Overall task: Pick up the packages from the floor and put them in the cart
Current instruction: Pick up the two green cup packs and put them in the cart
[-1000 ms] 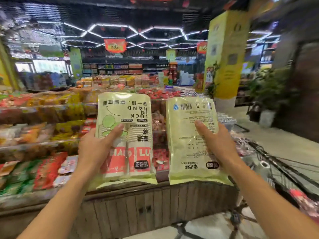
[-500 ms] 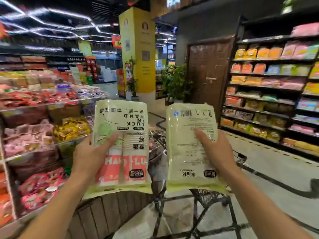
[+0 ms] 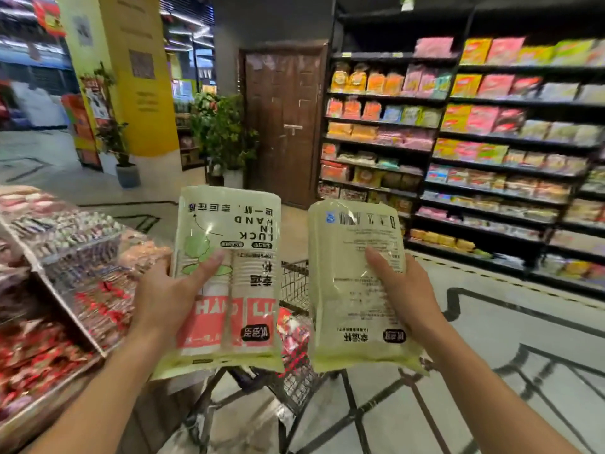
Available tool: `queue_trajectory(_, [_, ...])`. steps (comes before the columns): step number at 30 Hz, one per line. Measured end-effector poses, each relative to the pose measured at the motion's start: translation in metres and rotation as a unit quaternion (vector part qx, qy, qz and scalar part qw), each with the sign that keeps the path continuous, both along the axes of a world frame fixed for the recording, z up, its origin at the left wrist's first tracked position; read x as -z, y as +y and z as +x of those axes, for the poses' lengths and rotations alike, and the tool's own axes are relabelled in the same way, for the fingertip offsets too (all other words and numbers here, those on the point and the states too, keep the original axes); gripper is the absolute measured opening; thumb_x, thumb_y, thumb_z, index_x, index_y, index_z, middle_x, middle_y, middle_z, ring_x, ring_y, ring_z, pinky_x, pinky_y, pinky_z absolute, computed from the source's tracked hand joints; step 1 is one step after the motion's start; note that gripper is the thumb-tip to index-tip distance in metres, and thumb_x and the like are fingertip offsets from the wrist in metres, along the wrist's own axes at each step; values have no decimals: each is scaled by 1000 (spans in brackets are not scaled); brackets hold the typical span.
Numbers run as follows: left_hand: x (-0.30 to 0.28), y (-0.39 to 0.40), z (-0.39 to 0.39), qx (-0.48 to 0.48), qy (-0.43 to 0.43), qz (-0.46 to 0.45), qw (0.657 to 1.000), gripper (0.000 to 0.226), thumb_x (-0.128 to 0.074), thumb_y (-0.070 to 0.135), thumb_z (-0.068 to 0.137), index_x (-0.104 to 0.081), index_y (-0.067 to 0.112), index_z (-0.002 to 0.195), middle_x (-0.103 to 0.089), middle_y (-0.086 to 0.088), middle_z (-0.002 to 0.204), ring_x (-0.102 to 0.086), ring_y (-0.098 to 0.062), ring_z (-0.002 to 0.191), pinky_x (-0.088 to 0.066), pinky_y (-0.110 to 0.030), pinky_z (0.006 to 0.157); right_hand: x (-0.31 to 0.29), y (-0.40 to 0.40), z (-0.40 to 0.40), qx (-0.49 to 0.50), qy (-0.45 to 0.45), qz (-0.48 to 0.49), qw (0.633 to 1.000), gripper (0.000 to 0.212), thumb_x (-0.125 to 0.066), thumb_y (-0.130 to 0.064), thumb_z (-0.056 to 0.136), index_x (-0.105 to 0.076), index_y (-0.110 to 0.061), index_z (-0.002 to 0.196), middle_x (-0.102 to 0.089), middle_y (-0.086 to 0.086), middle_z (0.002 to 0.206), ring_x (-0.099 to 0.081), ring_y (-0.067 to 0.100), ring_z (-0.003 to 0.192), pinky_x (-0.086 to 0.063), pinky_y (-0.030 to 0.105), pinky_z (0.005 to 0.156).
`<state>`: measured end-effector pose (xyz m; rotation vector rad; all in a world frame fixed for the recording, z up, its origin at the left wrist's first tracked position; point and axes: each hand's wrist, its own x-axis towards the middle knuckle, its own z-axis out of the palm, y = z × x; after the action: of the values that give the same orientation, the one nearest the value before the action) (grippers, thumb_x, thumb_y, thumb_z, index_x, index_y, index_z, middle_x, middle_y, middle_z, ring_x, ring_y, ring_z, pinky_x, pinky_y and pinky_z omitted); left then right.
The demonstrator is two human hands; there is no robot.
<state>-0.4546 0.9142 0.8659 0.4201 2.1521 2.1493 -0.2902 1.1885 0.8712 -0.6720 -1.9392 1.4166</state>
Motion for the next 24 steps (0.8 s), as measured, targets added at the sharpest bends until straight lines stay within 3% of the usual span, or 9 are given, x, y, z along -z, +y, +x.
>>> queue_trajectory(2, [4, 36, -25, 19, -5, -2, 1000, 55, -83, 47, 70, -64, 13, 109, -80, -7, 76, -77, -25, 57, -59, -31, 47, 2, 30, -16, 18, -17, 12, 1000, 39, -68, -64, 89, -68, -35, 115, -81, -8, 97, -79, 7, 78, -63, 27, 66])
queue_trajectory(4, [11, 69, -48, 41, -7, -7, 999, 54, -82, 47, 69, -63, 12, 106, -78, -4, 71, -75, -23, 53, -56, -28, 44, 8, 59, -30, 32, -24, 18, 999, 39, -69, -65, 89, -70, -36, 115, -81, -9, 98, -79, 10, 82, -65, 41, 79])
queue_trajectory(7, [24, 112, -74, 72, -34, -11, 997, 69, -85, 54, 64, -62, 9, 111, -78, -9, 74, -77, -31, 59, -60, -37, 54, 17, 95, -48, 39, -29, 20, 999, 43, -70, -66, 88, -70, -35, 117, -81, -10, 100, -79, 10, 85, -65, 47, 84])
queue_trajectory(10, [40, 147, -98, 81, -46, -7, 996, 92, -92, 68, 52, -60, 8, 115, -78, -13, 75, -77, -37, 64, -61, -43, 60, 29, 126, -68, 53, -27, 19, 998, 62, -70, -77, 79, -67, -32, 122, -80, -7, 104, -79, 10, 87, -65, 45, 83])
queue_trajectory(13, [55, 179, -117, 82, -54, -16, 995, 96, -89, 71, 44, -61, 12, 115, -80, -14, 84, -78, -39, 69, -64, -55, 69, 41, 157, -89, 62, -32, -7, 998, 73, -70, -83, 71, -65, -33, 124, -80, -7, 106, -80, 12, 88, -66, 45, 82])
queue_trajectory(16, [72, 210, -135, 69, -71, -13, 995, 94, -92, 72, 42, -65, 18, 114, -81, -15, 90, -78, -43, 75, -61, -65, 77, 55, 191, -114, 51, -36, -20, 998, 54, -72, -73, 79, -65, -36, 119, -80, -7, 104, -79, 14, 88, -65, 46, 82])
queue_trajectory(20, [88, 252, -153, 47, -74, -16, 996, 95, -92, 71, 44, -65, 12, 114, -80, -17, 89, -77, -45, 75, -61, -67, 77, 71, 241, -153, 18, -35, -35, 999, 54, -72, -68, 79, -66, -31, 118, -81, -4, 102, -80, 13, 81, -65, 41, 76])
queue_trajectory(24, [104, 293, -170, -4, -99, -31, 995, 99, -91, 78, 37, -68, 18, 112, -81, -12, 91, -78, -41, 78, -62, -64, 78, 87, 294, -198, -43, -42, -35, 998, 37, -72, -56, 90, -70, -26, 112, -82, -5, 90, -79, 12, 74, -61, 30, 64])
